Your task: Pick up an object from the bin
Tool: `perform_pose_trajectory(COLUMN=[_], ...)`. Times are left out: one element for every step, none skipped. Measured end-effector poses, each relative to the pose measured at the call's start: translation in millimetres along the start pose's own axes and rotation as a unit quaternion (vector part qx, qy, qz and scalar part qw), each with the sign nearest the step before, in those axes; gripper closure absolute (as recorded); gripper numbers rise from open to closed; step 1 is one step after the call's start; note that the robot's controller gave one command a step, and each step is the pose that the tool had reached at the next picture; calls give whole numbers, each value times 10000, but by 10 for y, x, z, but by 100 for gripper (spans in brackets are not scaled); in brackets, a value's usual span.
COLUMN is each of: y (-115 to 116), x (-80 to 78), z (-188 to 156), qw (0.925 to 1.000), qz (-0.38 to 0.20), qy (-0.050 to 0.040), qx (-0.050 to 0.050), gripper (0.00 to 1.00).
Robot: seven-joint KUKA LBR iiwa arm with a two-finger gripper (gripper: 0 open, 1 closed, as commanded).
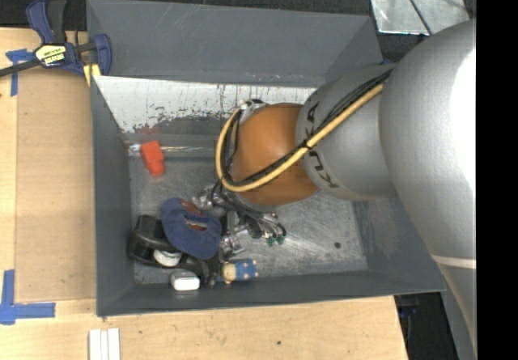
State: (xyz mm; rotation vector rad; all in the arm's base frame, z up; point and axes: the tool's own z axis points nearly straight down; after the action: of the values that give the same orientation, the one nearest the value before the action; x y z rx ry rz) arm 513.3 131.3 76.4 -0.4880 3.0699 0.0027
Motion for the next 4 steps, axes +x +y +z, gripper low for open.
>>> perform_pose_trajectory(y=[-267, 330, 366, 330], x=[-392, -354, -281, -356], z=[33, -107, -59, -103], qw=[9841, 9781, 9783, 9778], qz=[1770, 2082, 2068, 2094], qy=[145, -37, 120, -30], qx=[-8, 33, 17, 13], gripper=[0, 0, 100, 0])
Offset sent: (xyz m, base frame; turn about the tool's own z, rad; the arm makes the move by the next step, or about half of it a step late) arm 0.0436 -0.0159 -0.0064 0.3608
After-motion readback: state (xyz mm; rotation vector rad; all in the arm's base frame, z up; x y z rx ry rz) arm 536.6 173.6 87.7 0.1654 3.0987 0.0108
